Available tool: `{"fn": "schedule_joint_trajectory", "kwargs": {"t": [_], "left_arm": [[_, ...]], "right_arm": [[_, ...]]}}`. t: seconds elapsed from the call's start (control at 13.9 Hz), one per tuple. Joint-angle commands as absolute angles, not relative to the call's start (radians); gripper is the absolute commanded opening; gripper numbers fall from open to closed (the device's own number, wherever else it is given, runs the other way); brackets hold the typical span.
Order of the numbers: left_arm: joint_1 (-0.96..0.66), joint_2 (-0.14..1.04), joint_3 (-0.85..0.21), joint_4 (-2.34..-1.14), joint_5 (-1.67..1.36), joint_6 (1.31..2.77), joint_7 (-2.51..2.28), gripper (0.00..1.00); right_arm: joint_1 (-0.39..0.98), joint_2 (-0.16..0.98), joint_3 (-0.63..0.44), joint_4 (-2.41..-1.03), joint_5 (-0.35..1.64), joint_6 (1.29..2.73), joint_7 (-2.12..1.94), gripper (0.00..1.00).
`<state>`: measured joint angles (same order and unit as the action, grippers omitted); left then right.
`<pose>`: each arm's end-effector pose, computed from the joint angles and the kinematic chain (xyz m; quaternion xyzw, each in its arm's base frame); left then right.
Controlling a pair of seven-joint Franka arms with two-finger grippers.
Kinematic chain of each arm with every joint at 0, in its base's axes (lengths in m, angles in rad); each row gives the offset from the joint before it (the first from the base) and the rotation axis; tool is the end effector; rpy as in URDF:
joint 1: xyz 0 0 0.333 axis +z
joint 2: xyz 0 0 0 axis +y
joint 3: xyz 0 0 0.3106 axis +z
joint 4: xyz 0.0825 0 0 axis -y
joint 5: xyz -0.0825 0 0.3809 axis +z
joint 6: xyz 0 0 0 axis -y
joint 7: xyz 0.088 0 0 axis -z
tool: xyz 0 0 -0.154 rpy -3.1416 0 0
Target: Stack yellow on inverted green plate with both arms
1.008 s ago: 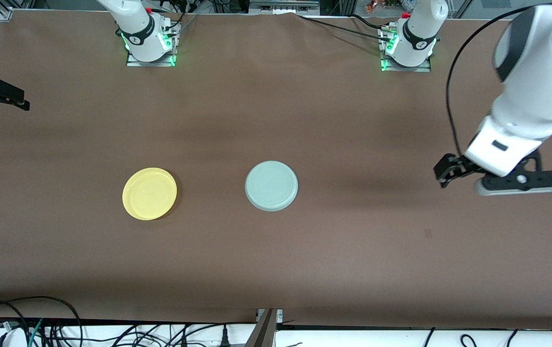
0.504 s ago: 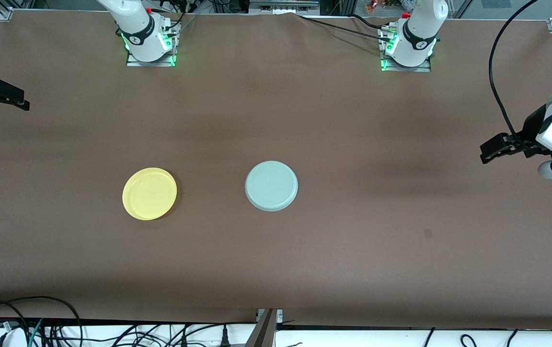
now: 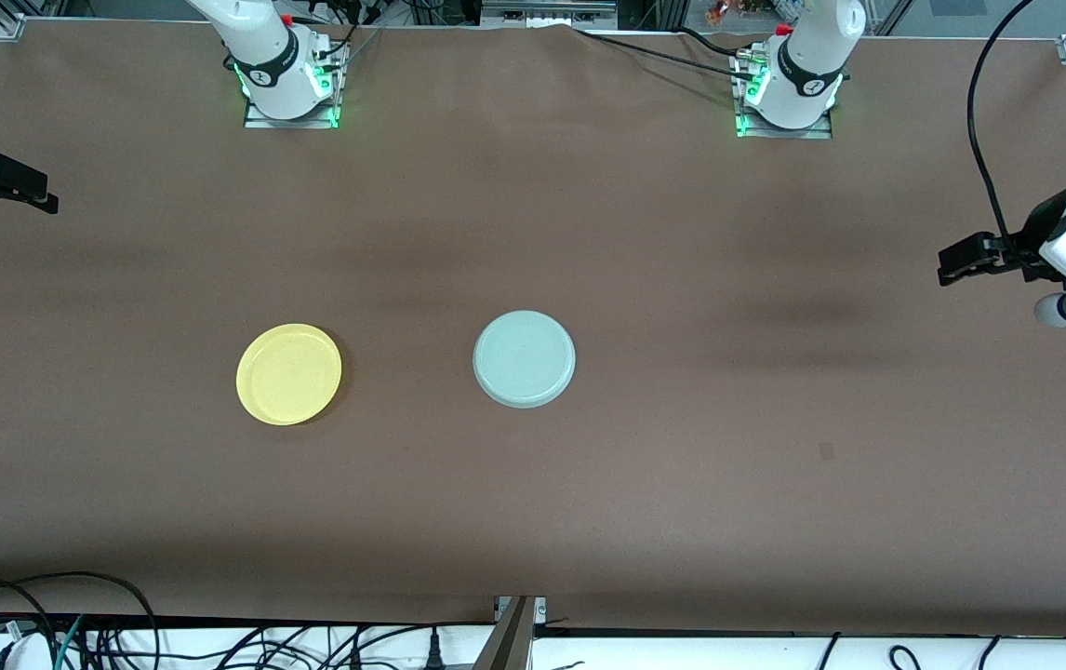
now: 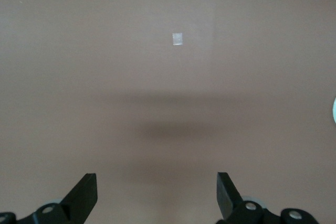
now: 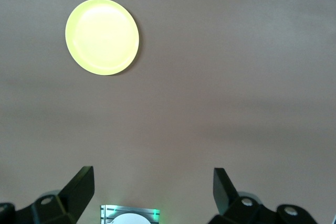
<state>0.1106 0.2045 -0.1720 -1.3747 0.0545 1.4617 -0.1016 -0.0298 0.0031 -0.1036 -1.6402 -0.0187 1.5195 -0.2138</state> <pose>0.5941 -0.0184 0.5380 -0.9981 -0.0222 0.0563 0.0144 0.5325 -0.0744 0.5344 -0.9972 -0.0402 0.0626 0.0013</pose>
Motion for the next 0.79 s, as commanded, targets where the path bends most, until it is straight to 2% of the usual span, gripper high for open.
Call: {"fn": "schedule_joint_trajectory", "kwargs": {"t": [0.0, 0.14, 0.5, 0.72], "left_arm": [[0.097, 0.169, -0.152, -1.413, -0.005, 1.456, -0.083, 1.00], [0.110, 0.175, -0.153, -1.413, -0.008, 1.456, -0.083, 1.00], [0.110, 0.190, -0.160, -1.408, -0.006, 1.454, -0.081, 1.00], [0.112, 0.192, -0.161, -1.407, -0.002, 1.456, -0.075, 1.00]], "right_arm": [[-0.044, 0.038, -0.103, -1.634, 0.002, 1.528, -0.209, 1.00], [-0.040, 0.102, -0.104, -1.638, -0.035, 1.615, -0.183, 1.00], [0.001, 0.293, -0.094, -1.641, -0.011, 1.673, -0.146, 1.00], [0.003, 0.368, -0.092, -1.686, 0.072, 1.843, -0.144, 1.00]]}}
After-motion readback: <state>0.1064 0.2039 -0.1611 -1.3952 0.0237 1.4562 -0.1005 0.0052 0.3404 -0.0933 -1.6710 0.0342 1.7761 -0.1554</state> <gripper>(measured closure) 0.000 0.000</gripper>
